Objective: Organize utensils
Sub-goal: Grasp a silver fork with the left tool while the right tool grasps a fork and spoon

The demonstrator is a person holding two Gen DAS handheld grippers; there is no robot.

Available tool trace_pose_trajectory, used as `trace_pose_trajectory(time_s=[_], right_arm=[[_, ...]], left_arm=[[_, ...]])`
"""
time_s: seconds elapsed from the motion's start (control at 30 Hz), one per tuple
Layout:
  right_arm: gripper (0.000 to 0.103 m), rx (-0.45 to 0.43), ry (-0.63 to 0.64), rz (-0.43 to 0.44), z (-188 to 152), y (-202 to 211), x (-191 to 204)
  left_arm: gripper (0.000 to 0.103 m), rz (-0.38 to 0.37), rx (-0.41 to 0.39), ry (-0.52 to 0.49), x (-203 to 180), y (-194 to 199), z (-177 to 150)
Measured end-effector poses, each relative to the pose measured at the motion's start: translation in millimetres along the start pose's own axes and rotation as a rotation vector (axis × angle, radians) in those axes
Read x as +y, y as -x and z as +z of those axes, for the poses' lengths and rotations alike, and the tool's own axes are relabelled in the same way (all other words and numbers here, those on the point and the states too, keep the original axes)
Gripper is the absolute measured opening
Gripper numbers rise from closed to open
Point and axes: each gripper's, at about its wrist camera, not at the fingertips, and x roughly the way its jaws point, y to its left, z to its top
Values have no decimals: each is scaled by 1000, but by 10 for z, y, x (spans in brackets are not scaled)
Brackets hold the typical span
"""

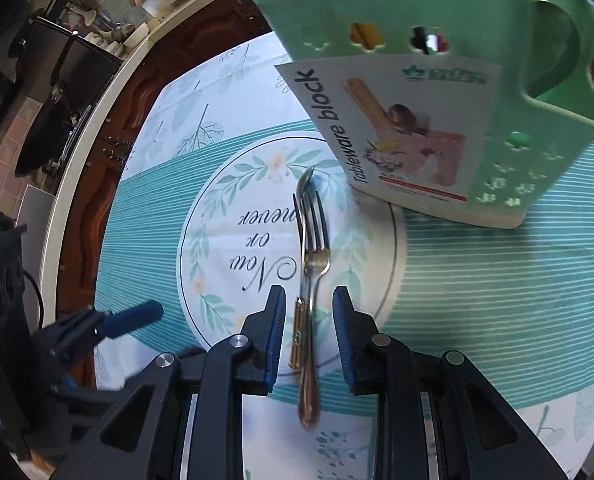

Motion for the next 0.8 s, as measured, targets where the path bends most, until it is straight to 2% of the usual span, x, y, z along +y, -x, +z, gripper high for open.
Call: trace_pose_trajectory(time_s=[0.3, 0.37, 0.53, 0.57, 0.67, 0.8], right_arm=[[24, 69, 11, -87, 287, -326, 195], [21, 86, 15, -109, 309, -395, 230], [3, 103, 42, -159, 372, -509, 309], [3, 105, 49, -169, 384, -519, 328], [2, 81, 72, -181, 390, -478, 389], [2, 40, 69, -135, 366, -338, 411]], left_arm=[[65, -35, 10, 23, 145, -34, 17], [65, -45, 17, 32, 194, -38, 12], [65, -63, 18, 37, 252, -54, 21], [65, -65, 18, 38, 259, -58, 22], [65, -72, 16, 39, 289, -39, 15], [65, -94, 19, 40, 294, -31, 27]])
